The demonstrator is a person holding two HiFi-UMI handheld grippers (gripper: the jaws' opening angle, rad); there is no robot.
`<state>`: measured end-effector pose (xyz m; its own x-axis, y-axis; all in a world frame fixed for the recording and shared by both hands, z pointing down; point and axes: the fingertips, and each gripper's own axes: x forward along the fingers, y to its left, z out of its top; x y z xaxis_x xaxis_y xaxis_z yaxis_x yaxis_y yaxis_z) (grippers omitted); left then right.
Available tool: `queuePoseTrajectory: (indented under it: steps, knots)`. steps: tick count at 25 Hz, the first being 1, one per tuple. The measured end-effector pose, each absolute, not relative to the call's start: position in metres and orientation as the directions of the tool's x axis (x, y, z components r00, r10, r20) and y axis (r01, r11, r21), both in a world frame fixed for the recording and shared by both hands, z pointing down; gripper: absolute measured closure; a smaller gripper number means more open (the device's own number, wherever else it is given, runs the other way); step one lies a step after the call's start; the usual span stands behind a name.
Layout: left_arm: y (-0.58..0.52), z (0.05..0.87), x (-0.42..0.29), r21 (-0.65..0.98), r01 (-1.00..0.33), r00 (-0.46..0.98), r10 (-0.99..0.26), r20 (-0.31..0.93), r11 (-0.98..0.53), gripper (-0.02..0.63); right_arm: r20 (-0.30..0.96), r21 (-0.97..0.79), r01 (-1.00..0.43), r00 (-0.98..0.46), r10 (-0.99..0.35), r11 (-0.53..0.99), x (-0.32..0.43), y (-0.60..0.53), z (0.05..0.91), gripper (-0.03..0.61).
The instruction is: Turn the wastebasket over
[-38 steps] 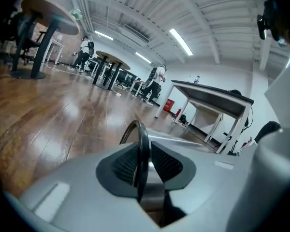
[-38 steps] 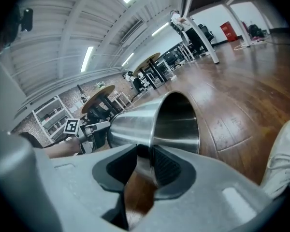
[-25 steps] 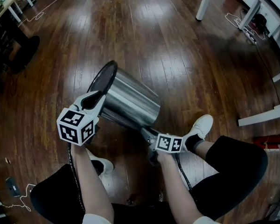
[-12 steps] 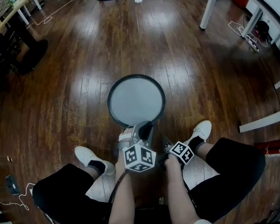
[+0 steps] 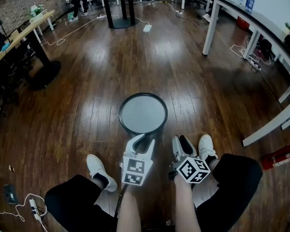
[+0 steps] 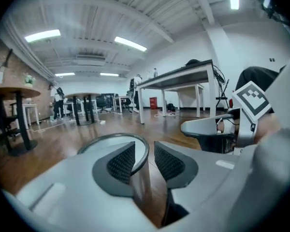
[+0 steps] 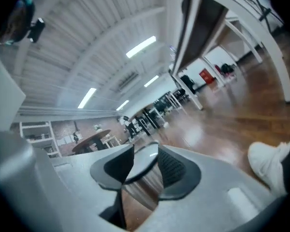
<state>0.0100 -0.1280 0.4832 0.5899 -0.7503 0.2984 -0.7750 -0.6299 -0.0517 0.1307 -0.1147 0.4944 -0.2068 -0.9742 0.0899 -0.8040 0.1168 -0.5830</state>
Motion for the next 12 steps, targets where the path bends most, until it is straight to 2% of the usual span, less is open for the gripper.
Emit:
queuePoseTrajectory:
  steps: [3,4,6,9,12]
  knots:
    - [-0.084,0.422,-0.017,-0.027,-0.854,0.512,-0.848,0.138,-0.520,0.448,-0.010,-0.351,-0.906,-0.252,-0.968,0.239,0.118,-0.075,0.424,0.402]
    - [-0.067,0.406,-0.029,-0.023,-0.878,0.474,-0.875,0.094,-0.478,0.408,-0.018,-0.257,-0.933,-0.257,-0.966,0.252,0.115,-0.057,0.408,0.381]
    - [-0.029,0.379,-0.051,-0.023,-0.912,0.409,-0.912,0.030,-0.409,0.394,-0.022,-0.119,-0.959,-0.257,-0.966,0.258,0.110,-0.020,0.382,0.333]
    - [0.026,0.352,-0.066,-0.003,-0.925,0.381,-0.925,-0.020,-0.381,0.360,-0.034,-0.075,-0.962,-0.262,-0.965,0.264,0.111,0.025,0.356,0.267]
    - [0.076,0.346,-0.065,-0.007,-0.919,0.394,-0.919,-0.020,-0.394,0.303,-0.029,-0.071,-0.961,-0.268,-0.963,0.269,0.112,0.077,0.352,0.214]
